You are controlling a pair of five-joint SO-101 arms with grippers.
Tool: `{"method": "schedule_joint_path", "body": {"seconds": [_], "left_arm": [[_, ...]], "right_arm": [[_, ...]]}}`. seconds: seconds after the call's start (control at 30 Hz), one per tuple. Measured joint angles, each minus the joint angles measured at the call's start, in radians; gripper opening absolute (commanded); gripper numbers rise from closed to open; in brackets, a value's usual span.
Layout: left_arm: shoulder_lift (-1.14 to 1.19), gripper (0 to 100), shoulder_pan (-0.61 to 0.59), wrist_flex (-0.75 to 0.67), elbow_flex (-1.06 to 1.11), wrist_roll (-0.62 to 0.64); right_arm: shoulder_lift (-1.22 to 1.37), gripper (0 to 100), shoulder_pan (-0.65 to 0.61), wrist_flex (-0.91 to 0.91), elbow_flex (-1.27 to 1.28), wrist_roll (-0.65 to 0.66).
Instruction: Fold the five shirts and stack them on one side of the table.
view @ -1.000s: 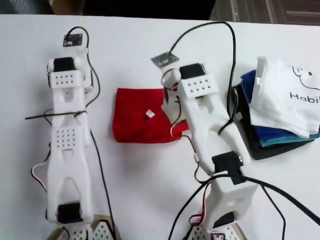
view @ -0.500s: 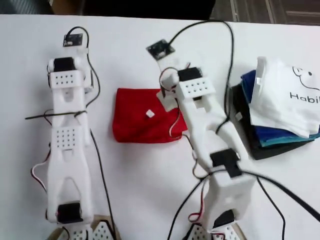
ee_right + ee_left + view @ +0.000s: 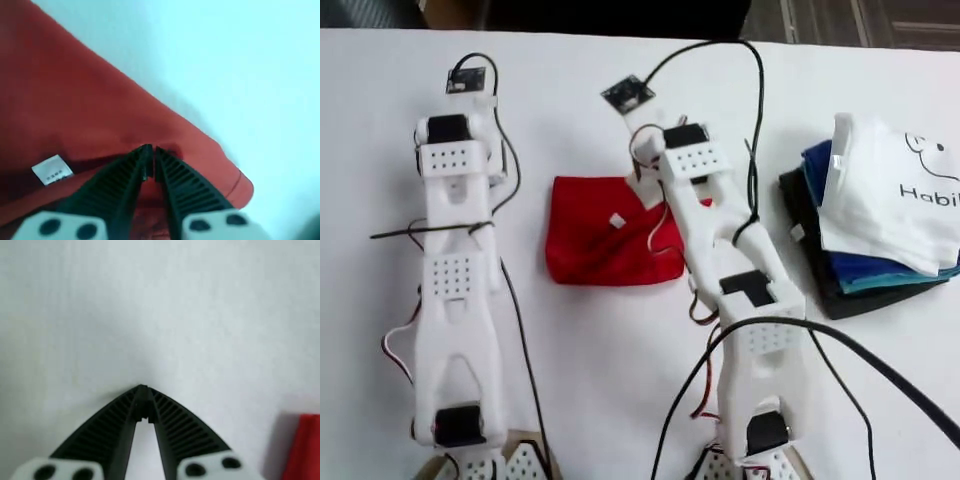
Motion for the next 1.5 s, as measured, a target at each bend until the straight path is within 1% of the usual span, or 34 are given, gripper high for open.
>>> {"method": "schedule_joint_path", "body": {"seconds": [0.43,0.63,0.77,1.03,1.23,1.5], "left_arm": [[0.000,3,0.000,0.000,0.000,0.000],[0.000,3,0.000,0.000,0.000,0.000],[0.000,3,0.000,0.000,0.000,0.000],[0.000,3,0.000,0.000,0.000,0.000],[0.000,3,0.000,0.000,0.000,0.000],[0.000,3,0.000,0.000,0.000,0.000]], "right_arm": [[0.109,2.1,0.005,0.000,-0.035,0.000],[0.103,2.1,0.005,0.097,-0.043,0.000],[0.089,2.1,0.005,0.176,-0.043,0.046],[0.071,2.1,0.005,0.296,-0.043,0.078],[0.052,2.2,0.008,0.364,-0.041,0.080],[-0.041,2.2,0.008,0.431,-0.034,0.081]]}}
